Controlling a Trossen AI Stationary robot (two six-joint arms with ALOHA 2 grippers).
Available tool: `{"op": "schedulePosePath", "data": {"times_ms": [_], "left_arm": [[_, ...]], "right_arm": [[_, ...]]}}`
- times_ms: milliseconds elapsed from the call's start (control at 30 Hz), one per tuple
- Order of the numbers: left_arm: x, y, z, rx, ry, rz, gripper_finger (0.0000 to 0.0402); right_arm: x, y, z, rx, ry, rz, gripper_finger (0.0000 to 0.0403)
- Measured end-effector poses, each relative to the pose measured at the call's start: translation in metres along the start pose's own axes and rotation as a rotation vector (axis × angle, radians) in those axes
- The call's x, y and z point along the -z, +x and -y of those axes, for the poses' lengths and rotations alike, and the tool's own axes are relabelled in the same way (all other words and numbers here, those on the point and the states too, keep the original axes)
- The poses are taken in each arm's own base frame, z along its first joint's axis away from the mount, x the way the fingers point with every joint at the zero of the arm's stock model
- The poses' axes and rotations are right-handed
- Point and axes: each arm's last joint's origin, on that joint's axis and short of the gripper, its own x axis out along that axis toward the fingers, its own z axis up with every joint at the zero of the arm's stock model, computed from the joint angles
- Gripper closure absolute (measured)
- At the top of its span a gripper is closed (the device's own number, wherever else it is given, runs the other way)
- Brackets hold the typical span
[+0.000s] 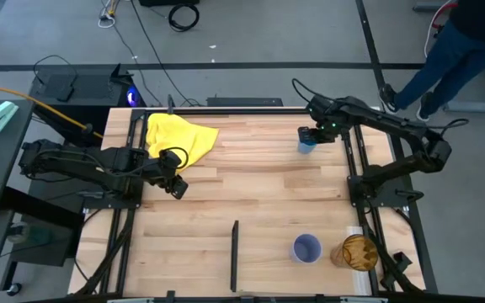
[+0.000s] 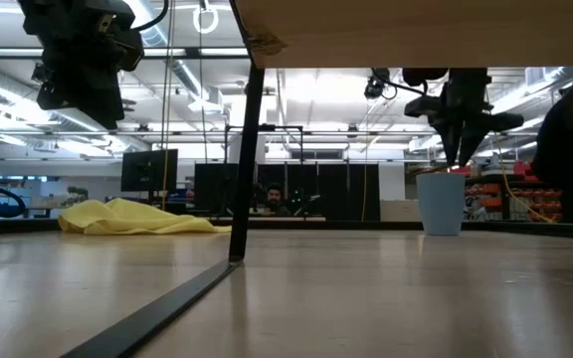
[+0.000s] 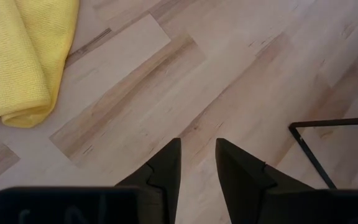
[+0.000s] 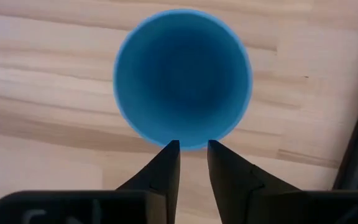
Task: Stack small to large cups/mugs on shelf
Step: Put the blue cup on the shelf
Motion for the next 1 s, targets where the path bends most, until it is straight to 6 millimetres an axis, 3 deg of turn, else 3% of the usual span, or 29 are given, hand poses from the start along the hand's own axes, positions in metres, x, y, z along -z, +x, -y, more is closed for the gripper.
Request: {"op": "schedulePosePath", "data": {"times_ms": [667,1000], "left_arm": [[0.000,0.000,0.000,0.000,0.000,0.000,0.0294],[0.000,0.000,0.000,0.000,0.003,0.000,0.0294]], "right_arm": [[-0.008,-0.007,0.005,0.074,0.117,0.074,0.0306],[-0.003,0.010,0.009,0.078,0.137,0.059,0.0306]]}}
